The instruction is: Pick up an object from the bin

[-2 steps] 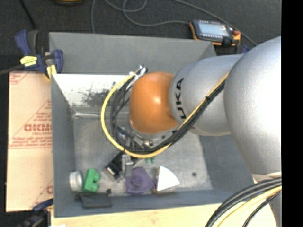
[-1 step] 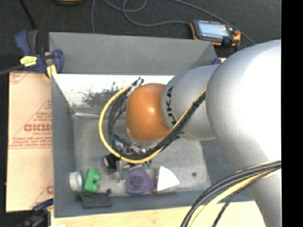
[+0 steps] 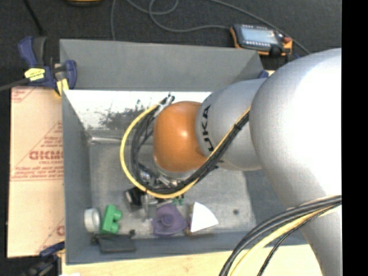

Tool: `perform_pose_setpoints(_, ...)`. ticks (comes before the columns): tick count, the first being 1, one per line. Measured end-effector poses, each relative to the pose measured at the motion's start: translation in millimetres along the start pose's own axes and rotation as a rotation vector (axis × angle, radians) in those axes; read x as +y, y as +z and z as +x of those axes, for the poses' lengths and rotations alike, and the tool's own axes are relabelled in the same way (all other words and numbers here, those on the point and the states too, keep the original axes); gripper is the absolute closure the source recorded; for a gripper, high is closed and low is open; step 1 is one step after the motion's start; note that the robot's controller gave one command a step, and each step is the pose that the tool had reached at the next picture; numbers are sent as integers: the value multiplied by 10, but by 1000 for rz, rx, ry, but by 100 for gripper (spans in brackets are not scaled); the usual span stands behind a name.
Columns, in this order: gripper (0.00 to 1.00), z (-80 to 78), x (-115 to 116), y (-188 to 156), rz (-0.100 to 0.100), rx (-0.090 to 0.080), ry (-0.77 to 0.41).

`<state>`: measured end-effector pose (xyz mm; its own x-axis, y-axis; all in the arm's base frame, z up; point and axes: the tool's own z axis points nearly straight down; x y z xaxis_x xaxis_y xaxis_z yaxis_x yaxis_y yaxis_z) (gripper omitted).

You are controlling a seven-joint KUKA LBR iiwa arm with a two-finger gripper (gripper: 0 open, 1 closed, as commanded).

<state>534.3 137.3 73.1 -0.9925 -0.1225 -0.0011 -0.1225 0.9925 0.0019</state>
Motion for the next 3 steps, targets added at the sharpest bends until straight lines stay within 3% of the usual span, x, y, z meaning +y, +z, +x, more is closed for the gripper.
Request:
perform_pose_setpoints(1,100,-25,44,-412,1,-1,-5)
perform_pose_setpoints(2,0,50,155,-1602,0,-6,10)
perform_pose_setpoints(3,0,60,152,-1584,1,-2,11)
